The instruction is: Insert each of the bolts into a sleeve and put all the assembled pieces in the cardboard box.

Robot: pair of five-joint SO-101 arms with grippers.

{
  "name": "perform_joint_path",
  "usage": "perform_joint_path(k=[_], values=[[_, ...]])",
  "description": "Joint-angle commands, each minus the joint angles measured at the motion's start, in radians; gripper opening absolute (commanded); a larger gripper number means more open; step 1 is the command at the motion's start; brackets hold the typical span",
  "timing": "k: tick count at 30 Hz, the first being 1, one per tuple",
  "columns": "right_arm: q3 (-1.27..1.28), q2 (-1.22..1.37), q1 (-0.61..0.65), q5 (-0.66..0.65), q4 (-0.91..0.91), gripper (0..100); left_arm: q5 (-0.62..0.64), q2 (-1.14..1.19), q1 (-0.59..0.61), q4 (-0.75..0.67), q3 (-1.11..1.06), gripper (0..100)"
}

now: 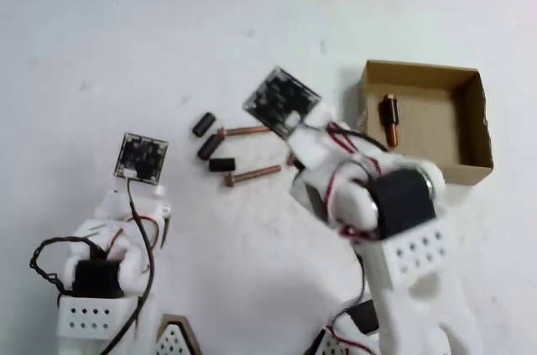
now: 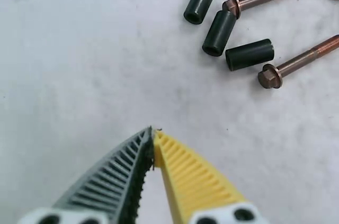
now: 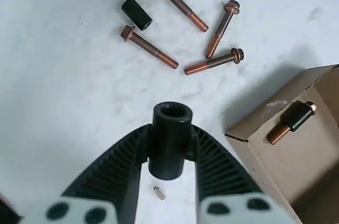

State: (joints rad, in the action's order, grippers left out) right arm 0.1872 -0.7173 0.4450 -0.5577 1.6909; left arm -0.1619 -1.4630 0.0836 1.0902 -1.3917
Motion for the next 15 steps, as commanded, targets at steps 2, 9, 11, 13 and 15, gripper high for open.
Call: perform_joint_path(k=[2, 9, 11, 13, 15], values=[[0.078, -0.157, -0.093, -0.011, -0.07, 1.7, -0.011, -0.012, 0.001, -0.021, 0.011, 3], [0.407, -0.371, -0.122, -0.006, -0.259, 1.7, -0.011, -0.012, -0.01, -0.026, 0.011, 3], [0.508, -0.423, -0.122, -0.005, -0.337, 1.7, -0.009, -0.012, -0.044, -0.021, 0.009, 3], [0.606, -0.467, -0.122, -0.002, -0.414, 1.7, -0.008, -0.012, -0.084, -0.021, -0.008, 3], [0.686, -0.509, -0.122, 0.0, -0.473, 1.7, -0.008, -0.012, -0.113, -0.028, -0.037, 3]])
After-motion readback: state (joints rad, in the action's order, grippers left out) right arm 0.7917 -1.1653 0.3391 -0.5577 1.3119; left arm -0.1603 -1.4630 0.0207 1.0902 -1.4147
